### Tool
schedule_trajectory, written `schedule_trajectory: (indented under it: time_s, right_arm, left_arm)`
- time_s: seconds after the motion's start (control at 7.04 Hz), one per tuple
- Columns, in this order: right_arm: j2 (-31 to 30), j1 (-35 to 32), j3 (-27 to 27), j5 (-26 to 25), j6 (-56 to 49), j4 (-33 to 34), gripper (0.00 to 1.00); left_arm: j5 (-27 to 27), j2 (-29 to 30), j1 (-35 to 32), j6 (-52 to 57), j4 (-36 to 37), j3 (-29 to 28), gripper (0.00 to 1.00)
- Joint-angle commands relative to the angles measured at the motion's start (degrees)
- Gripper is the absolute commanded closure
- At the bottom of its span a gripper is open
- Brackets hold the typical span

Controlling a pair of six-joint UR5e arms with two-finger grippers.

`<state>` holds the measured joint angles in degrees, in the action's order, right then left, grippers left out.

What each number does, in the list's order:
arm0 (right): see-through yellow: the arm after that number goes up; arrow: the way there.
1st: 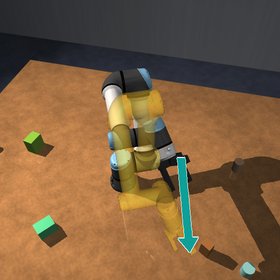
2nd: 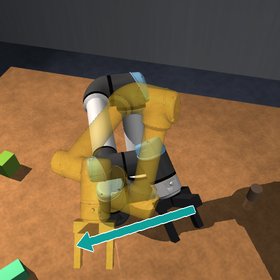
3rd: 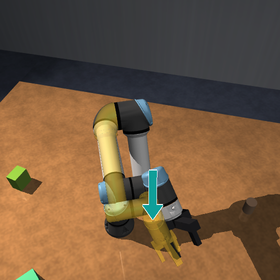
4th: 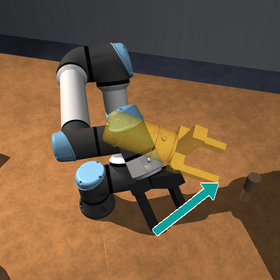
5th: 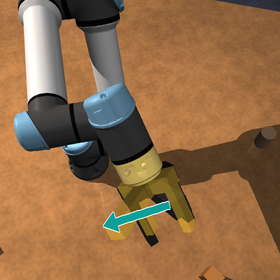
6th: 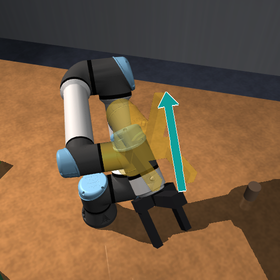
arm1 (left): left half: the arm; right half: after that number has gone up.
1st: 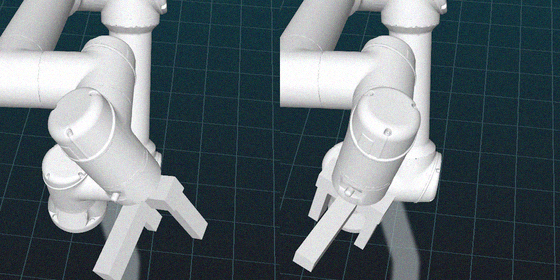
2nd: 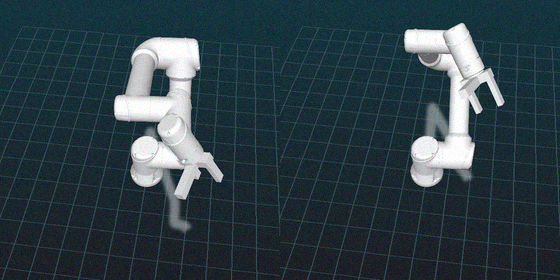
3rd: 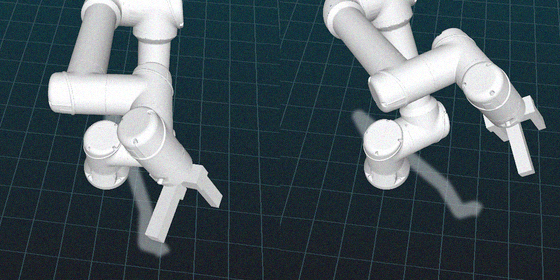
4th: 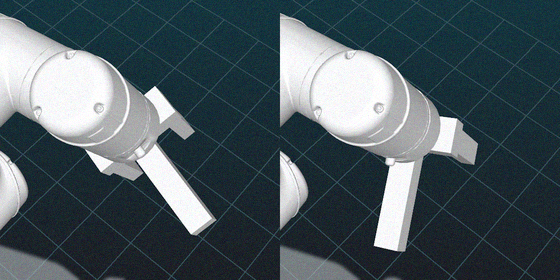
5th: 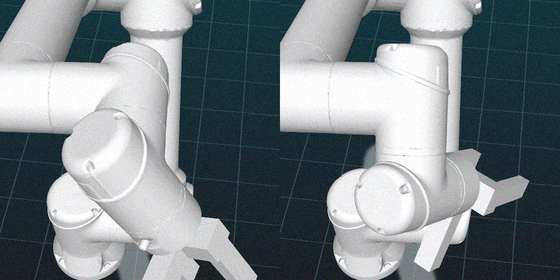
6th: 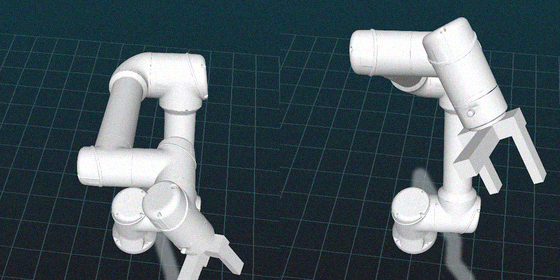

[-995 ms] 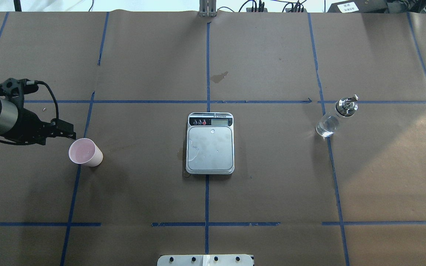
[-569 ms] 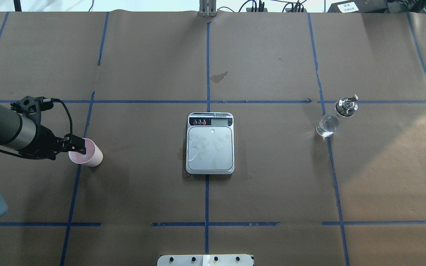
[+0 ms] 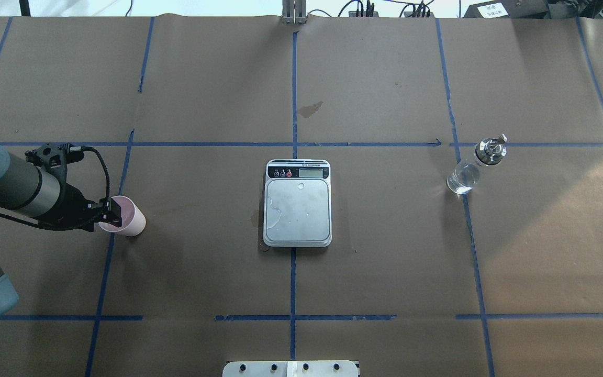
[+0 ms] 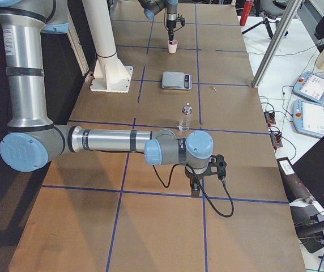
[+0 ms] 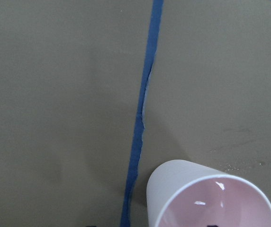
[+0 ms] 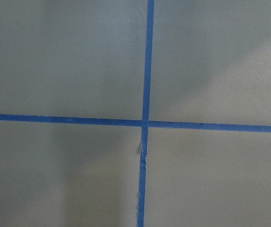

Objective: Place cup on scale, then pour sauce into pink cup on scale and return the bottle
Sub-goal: 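Lift the pink cup with the left gripper and set it on the scale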

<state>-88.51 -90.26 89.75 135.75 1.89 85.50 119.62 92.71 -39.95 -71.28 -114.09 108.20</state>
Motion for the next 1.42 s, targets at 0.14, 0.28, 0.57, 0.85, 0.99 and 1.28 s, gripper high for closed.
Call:
schedule_trajectory:
  time_s: [0.14, 0.28, 0.57, 0.85, 0.99, 1.28]
  right_arm:
    - [0.44, 0.00, 0.34, -0.05, 0.13, 0.02, 0.00]
    - [0.53, 0.00, 0.25, 0.04, 0.13, 0.02, 0.00]
    - [0.27, 0.00, 0.25, 0.39, 0.30, 0.02, 0.00]
    - [-0.17, 0.00, 0.34, 0.48, 0.65, 0.02, 0.00]
    - [-0.17, 0.00, 0.69, 0.39, 0.57, -0.16, 0.00]
    - [0.44, 0.44, 0.69, 0.39, 0.65, -0.16, 0.00]
  left_arm:
    - [0.09, 2.72, -3.28, -1.50, 14.23, 8.12, 1.00]
    - [0.09, 10.84, -5.73, -1.41, 24.86, 9.82, 1.00]
    - [0.78, 27.29, -5.76, -4.37, 38.64, 8.97, 1.00]
    - [1.15, 39.59, 0.70, -20.66, 35.55, -1.51, 1.00]
    - [0.62, 43.49, 3.88, -27.53, 28.21, -9.85, 1.00]
    - [-5.58, 46.49, 8.71, -31.98, 24.88, -16.49, 1.00]
